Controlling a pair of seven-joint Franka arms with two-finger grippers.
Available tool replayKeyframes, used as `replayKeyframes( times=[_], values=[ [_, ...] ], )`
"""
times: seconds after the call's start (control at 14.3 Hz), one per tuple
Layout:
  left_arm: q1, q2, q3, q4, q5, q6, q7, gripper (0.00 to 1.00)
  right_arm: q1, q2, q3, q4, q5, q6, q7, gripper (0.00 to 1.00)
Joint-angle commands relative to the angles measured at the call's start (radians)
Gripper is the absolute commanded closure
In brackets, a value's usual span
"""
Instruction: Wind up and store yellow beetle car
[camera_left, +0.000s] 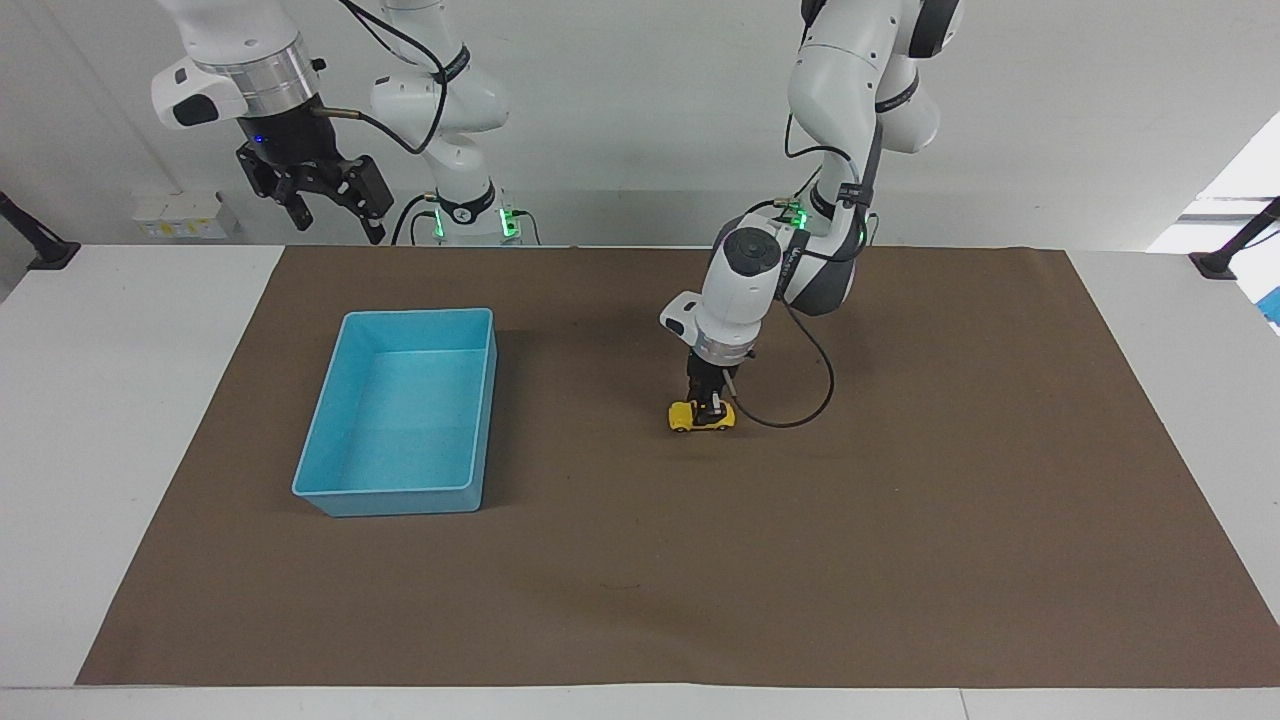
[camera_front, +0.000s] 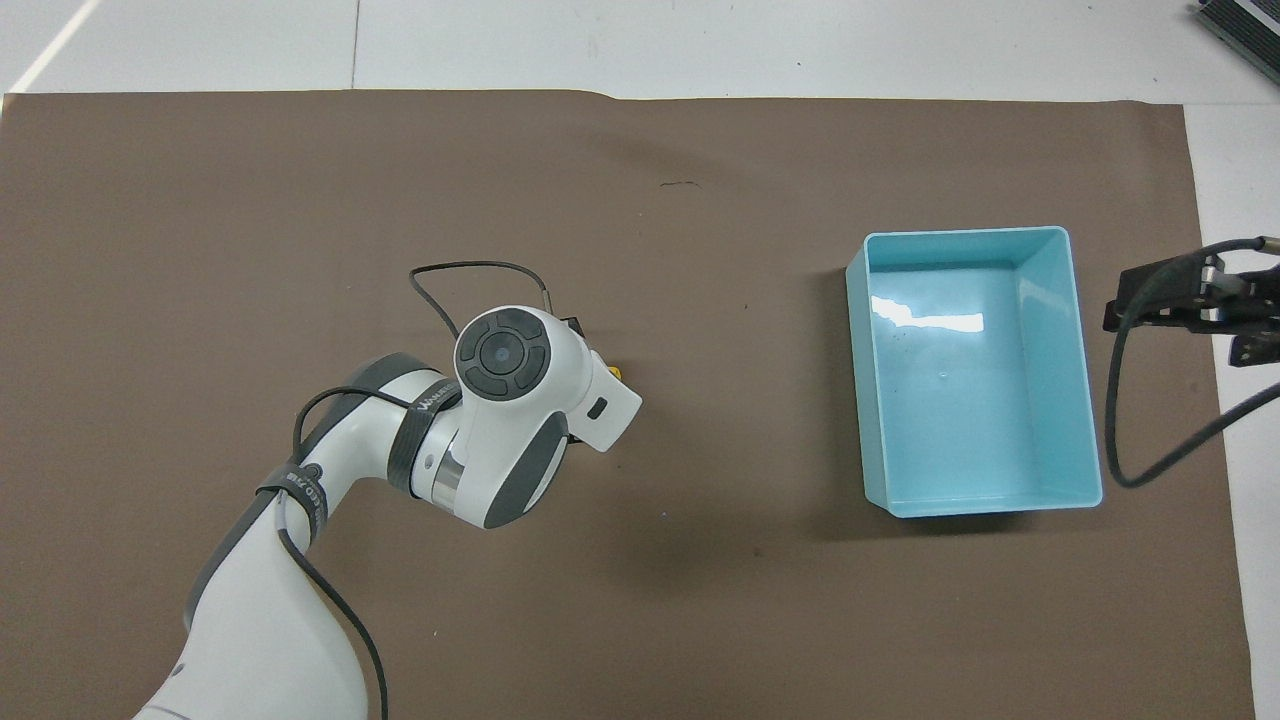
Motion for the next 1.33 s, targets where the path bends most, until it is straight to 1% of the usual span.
replayKeyframes(
  times=[0.0, 0.14, 0.35, 0.49, 0.84, 1.12, 1.26],
  values=[
    [0.005, -0.012, 0.018, -0.031, -0.001, -0.013, 0.04, 1.0, -0.005, -0.01, -0.001, -0.014, 0.016, 0.001, 0.011, 0.0],
    [0.044, -0.013, 0.018, -0.05, -0.001, -0.009, 0.113, 1.0, -0.005, -0.01, -0.001, -0.014, 0.016, 0.001, 0.011, 0.0],
    [0.083, -0.016, 0.018, -0.065, -0.001, -0.007, 0.164, 1.0, -0.005, -0.01, -0.001, -0.014, 0.014, 0.001, 0.011, 0.0],
    [0.098, -0.016, 0.018, -0.071, -0.001, -0.009, 0.19, 1.0, -0.005, -0.01, -0.001, -0.014, 0.016, 0.001, 0.011, 0.0],
    [0.175, -0.018, 0.019, -0.088, -0.001, -0.015, 0.265, 1.0, -0.005, -0.01, -0.001, -0.014, 0.016, 0.001, 0.011, 0.0],
    [0.195, -0.019, 0.028, -0.102, -0.001, -0.018, 0.282, 1.0, -0.005, -0.01, -0.001, -0.014, 0.016, 0.001, 0.011, 0.0],
    [0.229, -0.024, 0.03, -0.106, -0.001, -0.016, 0.325, 1.0, -0.005, -0.01, -0.001, -0.014, 0.016, 0.001, 0.011, 0.0]
  ],
)
